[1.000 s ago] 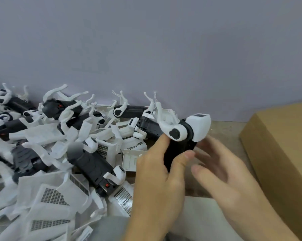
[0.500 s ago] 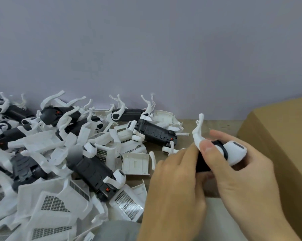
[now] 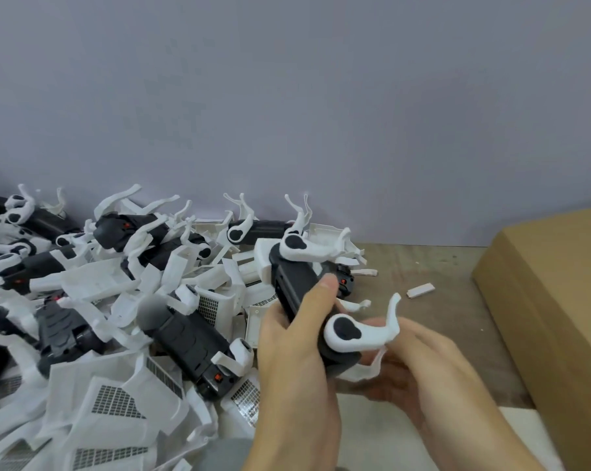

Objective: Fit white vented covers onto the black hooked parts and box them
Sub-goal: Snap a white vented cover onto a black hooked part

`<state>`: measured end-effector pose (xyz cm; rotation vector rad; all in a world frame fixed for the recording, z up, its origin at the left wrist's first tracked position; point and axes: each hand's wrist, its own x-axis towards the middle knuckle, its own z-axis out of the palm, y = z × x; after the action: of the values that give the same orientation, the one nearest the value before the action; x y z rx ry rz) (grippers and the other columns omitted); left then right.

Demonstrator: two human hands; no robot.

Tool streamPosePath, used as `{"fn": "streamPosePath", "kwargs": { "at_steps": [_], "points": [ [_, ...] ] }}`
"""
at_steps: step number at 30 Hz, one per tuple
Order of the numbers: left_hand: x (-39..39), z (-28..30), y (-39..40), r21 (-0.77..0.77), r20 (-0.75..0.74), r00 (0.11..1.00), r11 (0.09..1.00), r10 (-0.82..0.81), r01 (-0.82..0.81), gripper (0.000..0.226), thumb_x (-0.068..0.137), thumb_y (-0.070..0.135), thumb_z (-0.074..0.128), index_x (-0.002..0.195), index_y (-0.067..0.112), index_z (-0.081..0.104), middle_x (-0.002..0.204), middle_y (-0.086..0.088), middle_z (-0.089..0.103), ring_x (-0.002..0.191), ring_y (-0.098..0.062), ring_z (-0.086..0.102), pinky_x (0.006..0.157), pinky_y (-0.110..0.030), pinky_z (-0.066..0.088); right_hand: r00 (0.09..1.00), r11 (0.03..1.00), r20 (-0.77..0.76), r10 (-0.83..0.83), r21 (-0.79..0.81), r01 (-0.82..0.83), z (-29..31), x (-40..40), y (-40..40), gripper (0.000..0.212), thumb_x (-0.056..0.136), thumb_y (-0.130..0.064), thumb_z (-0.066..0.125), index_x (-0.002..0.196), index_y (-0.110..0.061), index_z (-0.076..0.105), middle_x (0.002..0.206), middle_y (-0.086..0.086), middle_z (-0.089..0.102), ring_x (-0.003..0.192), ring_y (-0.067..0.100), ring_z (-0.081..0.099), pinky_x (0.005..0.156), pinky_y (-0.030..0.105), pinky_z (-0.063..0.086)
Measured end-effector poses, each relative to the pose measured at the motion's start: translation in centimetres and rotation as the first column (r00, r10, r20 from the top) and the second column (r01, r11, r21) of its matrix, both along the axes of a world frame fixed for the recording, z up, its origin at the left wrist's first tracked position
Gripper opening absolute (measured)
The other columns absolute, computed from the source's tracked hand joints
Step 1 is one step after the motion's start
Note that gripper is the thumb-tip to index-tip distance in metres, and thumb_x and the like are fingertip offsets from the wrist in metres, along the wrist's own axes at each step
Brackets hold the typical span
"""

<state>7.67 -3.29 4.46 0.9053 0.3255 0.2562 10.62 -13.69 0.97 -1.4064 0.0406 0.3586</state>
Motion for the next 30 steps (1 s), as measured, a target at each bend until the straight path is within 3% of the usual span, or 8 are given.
{"fn": "streamPosePath", "kwargs": {
  "at_steps": [2, 4, 7, 12, 15, 19, 22, 30],
  "points": [
    [0.1, -0.2, 0.2, -0.070, 0.007, 1.000, 0.997, -0.016, 0.016, 0.056, 0.049, 0.013, 0.085, 0.094, 0.003, 0.054, 0.060, -0.007, 0.060, 0.042, -0.020, 0.060, 0.037, -0.021, 0.043, 0.996, 0.988, -0.065, 0.067, 0.141, -0.057, 0.2, -0.2, 0.0, 0.020, 0.063, -0.030, 0.060, 0.063, -0.018, 0.076, 0.059, 0.013, 0.067, 0.049, 0.028, 0.065, 0.042, 0.029, 0.048],
    [-0.1, -0.2, 0.4, -0.119, 0.031, 0.998, 0.991, -0.056, 0.059, 0.063, 0.048, 0.030, 0.083, 0.099, 0.000, 0.061, 0.071, -0.011, 0.067, 0.053, -0.024, 0.066, 0.044, -0.027, 0.050, 0.990, 0.975, -0.031, 0.134, 0.182, -0.127, 0.2, -0.4, 0.0, 0.026, 0.059, -0.039, 0.068, 0.072, -0.019, 0.077, 0.068, 0.016, 0.069, 0.054, 0.031, 0.067, 0.044, 0.029, 0.049],
    [0.0, -0.8, 0.6, -0.088, 0.048, 0.987, 0.984, -0.153, 0.157, 0.065, 0.070, 0.046, 0.067, 0.119, 0.004, 0.067, 0.096, -0.021, 0.068, 0.076, -0.030, 0.065, 0.059, -0.035, 0.051, 0.987, 0.978, 0.078, 0.143, 0.144, -0.153, 0.3, -0.8, -0.1, 0.048, 0.052, -0.054, 0.073, 0.088, -0.022, 0.076, 0.076, 0.014, 0.071, 0.064, 0.027, 0.068, 0.052, 0.026, 0.049],
    [0.5, -1.7, 0.5, 0.042, 0.026, 0.988, 0.988, -0.151, 0.150, 0.055, 0.082, 0.047, 0.050, 0.119, 0.010, 0.066, 0.104, -0.021, 0.072, 0.053, -0.024, 0.058, 0.040, -0.022, 0.038, 0.961, 0.991, 0.242, 0.133, -0.055, -0.124, 0.3, -1.2, 0.2, 0.017, 0.080, -0.047, 0.064, 0.084, -0.034, 0.074, 0.076, 0.006, 0.073, 0.067, 0.015, 0.069, 0.061, 0.026, 0.046],
    [0.9, -2.3, 0.3, 0.118, 0.018, 0.984, 0.978, -0.178, 0.175, 0.049, 0.084, 0.048, 0.050, 0.116, 0.015, 0.066, 0.095, -0.020, 0.068, 0.049, -0.023, 0.053, 0.037, -0.019, 0.032, 0.962, 0.994, 0.250, 0.110, -0.048, -0.101, 0.2, -1.3, 0.3, 0.017, 0.096, -0.032, 0.062, 0.084, -0.029, 0.073, 0.071, 0.010, 0.070, 0.063, 0.017, 0.066, 0.062, 0.032, 0.045],
    [1.1, -2.6, 0.2, 0.148, 0.058, 0.977, 0.969, -0.207, 0.196, 0.031, 0.100, 0.039, 0.042, 0.107, 0.021, 0.067, 0.104, -0.011, 0.074, 0.051, -0.023, 0.054, 0.040, -0.020, 0.032, 0.964, 0.997, 0.255, 0.078, -0.007, -0.079, 0.1, -1.2, 0.3, 0.020, 0.079, -0.038, 0.059, 0.083, -0.025, 0.073, 0.071, 0.009, 0.070, 0.061, 0.018, 0.064, 0.062, 0.033, 0.045],
    [1.1, -2.7, 0.2, 0.171, 0.059, 0.978, 0.967, -0.202, 0.189, 0.029, 0.104, 0.035, 0.039, 0.105, 0.020, 0.064, 0.104, -0.010, 0.075, 0.051, -0.023, 0.053, 0.040, -0.019, 0.031, 0.961, 0.996, 0.261, 0.093, -0.035, -0.087, -0.1, -1.1, 0.3, 0.020, 0.077, -0.035, 0.055, 0.083, -0.025, 0.072, 0.073, 0.010, 0.071, 0.063, 0.017, 0.065, 0.062, 0.029, 0.047],
    [1.2, -2.9, 0.1, 0.209, 0.054, 0.985, 0.966, -0.164, 0.150, 0.029, 0.098, 0.041, 0.046, 0.102, 0.023, 0.068, 0.106, -0.012, 0.074, 0.065, -0.025, 0.058, 0.040, -0.019, 0.032, 0.959, 0.992, 0.256, 0.123, -0.007, -0.125, -0.4, -1.1, 0.2, 0.022, 0.075, -0.029, 0.053, 0.083, -0.026, 0.074, 0.076, 0.010, 0.072, 0.068, 0.020, 0.067, 0.065, 0.030, 0.049]
  ]
}}
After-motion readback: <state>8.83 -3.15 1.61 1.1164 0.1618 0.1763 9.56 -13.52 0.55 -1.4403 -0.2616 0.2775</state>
